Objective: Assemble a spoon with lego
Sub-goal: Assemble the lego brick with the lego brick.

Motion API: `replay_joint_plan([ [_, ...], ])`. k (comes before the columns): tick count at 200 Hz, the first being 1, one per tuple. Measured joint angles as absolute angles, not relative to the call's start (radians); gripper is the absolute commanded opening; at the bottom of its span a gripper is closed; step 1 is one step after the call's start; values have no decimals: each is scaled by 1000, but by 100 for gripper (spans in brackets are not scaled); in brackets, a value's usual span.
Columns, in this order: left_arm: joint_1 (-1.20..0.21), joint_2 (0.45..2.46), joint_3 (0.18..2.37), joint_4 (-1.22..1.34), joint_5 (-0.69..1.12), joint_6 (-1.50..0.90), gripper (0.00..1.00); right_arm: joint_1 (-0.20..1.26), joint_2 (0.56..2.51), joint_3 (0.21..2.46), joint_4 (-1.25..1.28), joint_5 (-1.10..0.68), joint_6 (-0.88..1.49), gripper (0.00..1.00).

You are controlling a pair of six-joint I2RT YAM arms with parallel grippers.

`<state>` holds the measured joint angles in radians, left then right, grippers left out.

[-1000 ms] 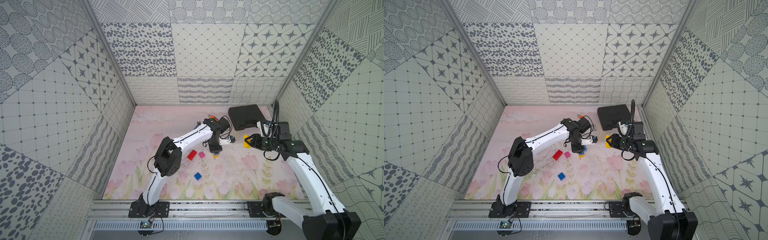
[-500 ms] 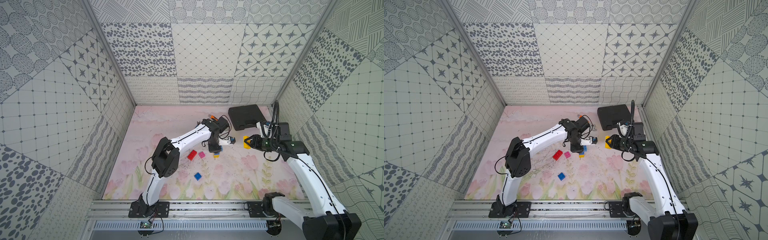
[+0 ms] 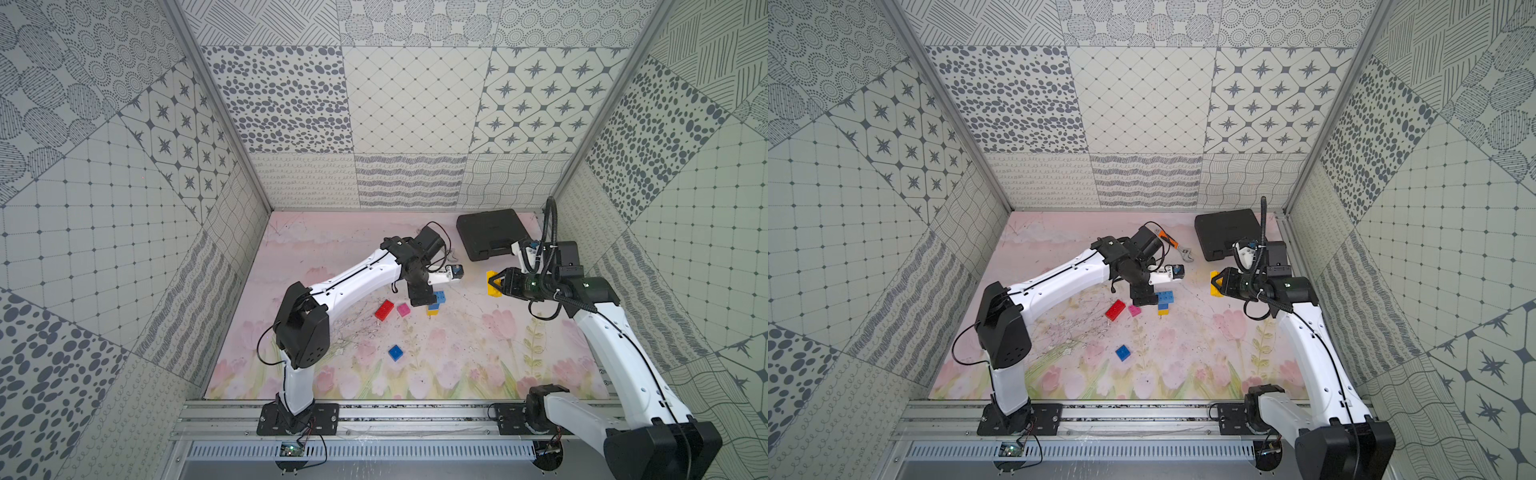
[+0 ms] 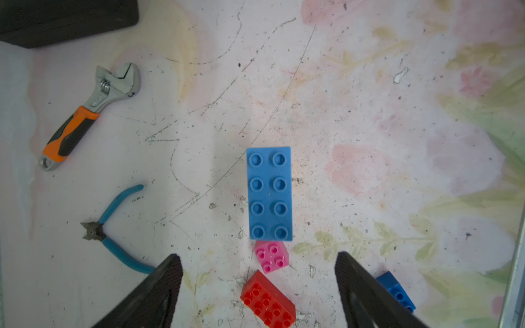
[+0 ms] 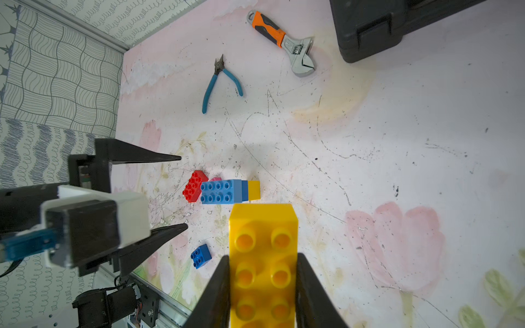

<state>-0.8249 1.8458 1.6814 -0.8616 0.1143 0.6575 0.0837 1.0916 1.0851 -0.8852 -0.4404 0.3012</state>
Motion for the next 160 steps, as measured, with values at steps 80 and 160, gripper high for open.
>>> replay_joint_plan([
  [80, -712, 1204, 1182, -654, 16, 96, 95, 354, 1333, 1348, -995, -335, 121, 13],
  [160, -706, 645, 830, -751, -71, -434, 98, 628, 1556, 1591, -1074, -183, -336, 3],
])
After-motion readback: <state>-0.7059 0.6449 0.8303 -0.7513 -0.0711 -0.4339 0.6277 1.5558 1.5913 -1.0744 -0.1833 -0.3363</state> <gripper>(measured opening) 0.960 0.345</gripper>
